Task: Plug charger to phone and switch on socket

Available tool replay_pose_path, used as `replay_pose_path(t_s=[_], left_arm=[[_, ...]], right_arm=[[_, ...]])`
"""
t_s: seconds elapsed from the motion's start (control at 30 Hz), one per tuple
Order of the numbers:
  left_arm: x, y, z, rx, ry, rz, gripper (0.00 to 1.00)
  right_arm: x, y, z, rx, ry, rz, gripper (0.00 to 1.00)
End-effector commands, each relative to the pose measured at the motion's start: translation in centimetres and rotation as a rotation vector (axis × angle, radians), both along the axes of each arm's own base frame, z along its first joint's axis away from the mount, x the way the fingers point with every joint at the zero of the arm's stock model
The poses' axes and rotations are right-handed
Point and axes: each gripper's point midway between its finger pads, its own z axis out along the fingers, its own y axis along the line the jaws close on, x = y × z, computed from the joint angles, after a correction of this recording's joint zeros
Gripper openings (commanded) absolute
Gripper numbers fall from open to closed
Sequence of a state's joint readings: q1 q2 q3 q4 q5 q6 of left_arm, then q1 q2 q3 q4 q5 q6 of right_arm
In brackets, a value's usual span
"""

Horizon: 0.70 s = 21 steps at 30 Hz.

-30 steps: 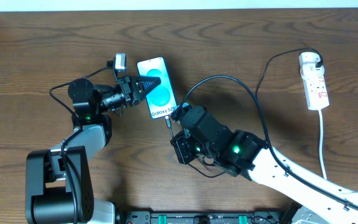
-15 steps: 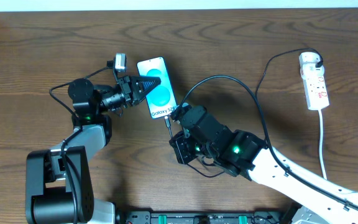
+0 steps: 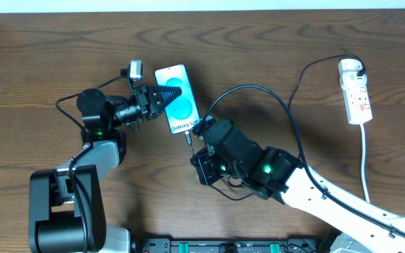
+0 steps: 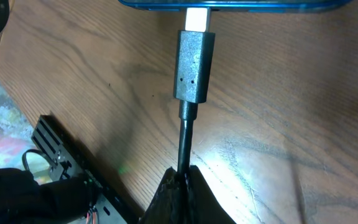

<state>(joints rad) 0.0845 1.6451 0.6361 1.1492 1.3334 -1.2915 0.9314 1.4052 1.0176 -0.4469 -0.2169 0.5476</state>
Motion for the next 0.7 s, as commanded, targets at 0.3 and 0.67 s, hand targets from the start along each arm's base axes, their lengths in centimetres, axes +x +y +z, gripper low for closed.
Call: replay_pose_path(t_s=[0.3, 0.67], left_arm=[[-0.11, -0.03, 0.96, 0.000, -0.027, -0.019, 0.07], [-0.12, -0.03, 0.96, 0.001, -0.029, -0.019, 0.07]], right_arm=[[-0.25, -0.41, 0.23, 0.006, 0.022, -0.025, 0.01], [-0.23, -0.31, 0.33, 0.012, 0.020, -0.022, 0.01]])
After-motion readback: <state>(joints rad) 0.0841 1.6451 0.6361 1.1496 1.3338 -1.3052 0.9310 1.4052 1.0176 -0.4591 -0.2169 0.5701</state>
